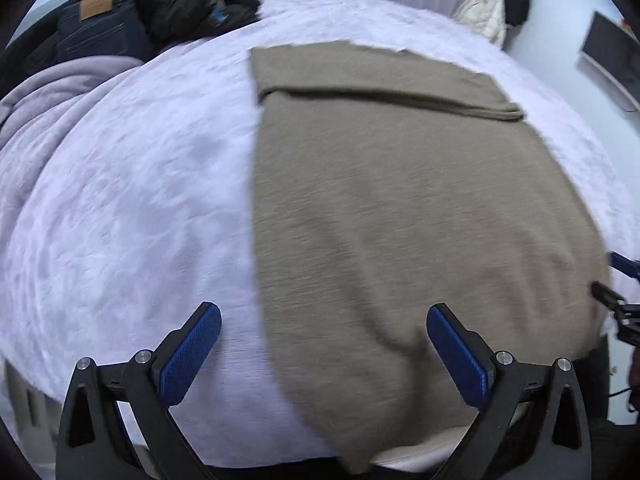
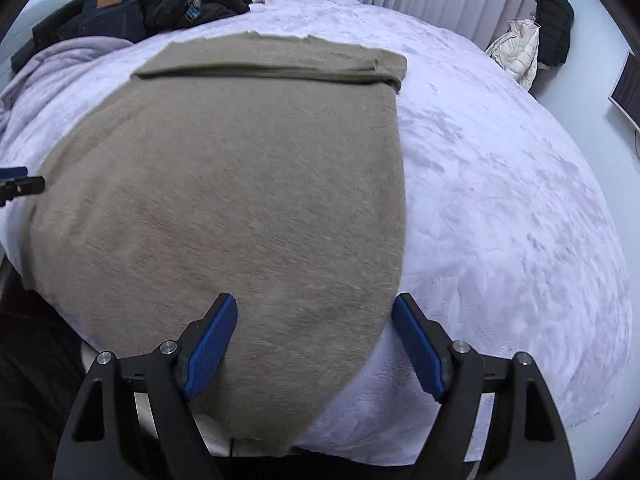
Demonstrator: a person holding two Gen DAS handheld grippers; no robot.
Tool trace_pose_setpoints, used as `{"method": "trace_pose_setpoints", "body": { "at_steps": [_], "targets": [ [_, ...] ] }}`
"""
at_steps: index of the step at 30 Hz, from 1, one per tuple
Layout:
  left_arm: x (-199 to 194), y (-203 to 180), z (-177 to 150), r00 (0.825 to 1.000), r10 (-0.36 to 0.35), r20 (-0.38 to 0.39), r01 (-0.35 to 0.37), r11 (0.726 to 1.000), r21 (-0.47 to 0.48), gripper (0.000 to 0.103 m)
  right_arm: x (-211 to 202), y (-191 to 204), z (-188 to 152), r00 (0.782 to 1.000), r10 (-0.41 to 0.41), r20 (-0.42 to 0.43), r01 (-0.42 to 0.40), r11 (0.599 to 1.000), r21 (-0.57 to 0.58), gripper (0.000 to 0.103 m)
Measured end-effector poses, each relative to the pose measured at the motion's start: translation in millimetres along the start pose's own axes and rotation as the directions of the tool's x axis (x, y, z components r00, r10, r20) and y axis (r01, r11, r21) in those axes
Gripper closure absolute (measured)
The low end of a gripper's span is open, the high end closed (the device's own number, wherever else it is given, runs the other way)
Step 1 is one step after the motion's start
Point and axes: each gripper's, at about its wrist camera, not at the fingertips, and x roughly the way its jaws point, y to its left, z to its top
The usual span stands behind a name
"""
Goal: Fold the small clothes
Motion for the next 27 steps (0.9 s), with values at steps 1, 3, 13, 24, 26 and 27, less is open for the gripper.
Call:
{"method": "trace_pose_setpoints", "body": {
  "at_steps": [1, 3, 13, 24, 26, 27],
  "targets": [
    [1, -11, 2, 1.000, -0.028, 0.001, 0.028, 0.999, 0.022, 0.000, -4, 8, 3, 1.000, 0.007, 0.027, -0.006, 1.000, -0.014, 0.020],
    [12, -40, 4, 1.000, -0.015, -0.009, 0.016, 0.993, 0.116, 0.000, -6, 28, 9, 0.997, 0.055, 0.062, -0.052, 0.997, -0.061, 0.020],
    [23, -17, -33, 0.997, 0.019, -0.077, -0.009, 0.992, 0.125, 0.000, 17, 35, -22, 0.993, 0.114, 0.035, -0.108, 0.985, -0.132, 0.020],
    [1, 22, -53, 0.991, -0.031, -0.130, 0.026, 0.999, -0.044, 0.000, -10, -3, -57, 0.998, 0.056, -0.014, -0.056, 0.997, -0.059, 0.020],
    [0, 11, -44, 0.996, -0.036, -0.086, 0.033, 0.999, -0.032, 0.000, -12, -17, -51, 0.998, 0.065, 0.008, -0.066, 0.997, 0.037, 0.020],
    [0, 5, -39, 0.997, -0.034, -0.073, 0.032, 0.999, -0.029, 0.000, -16, -21, -45, 0.997, 0.075, 0.035, -0.077, 0.994, 0.071, 0.020]
  ]
}}
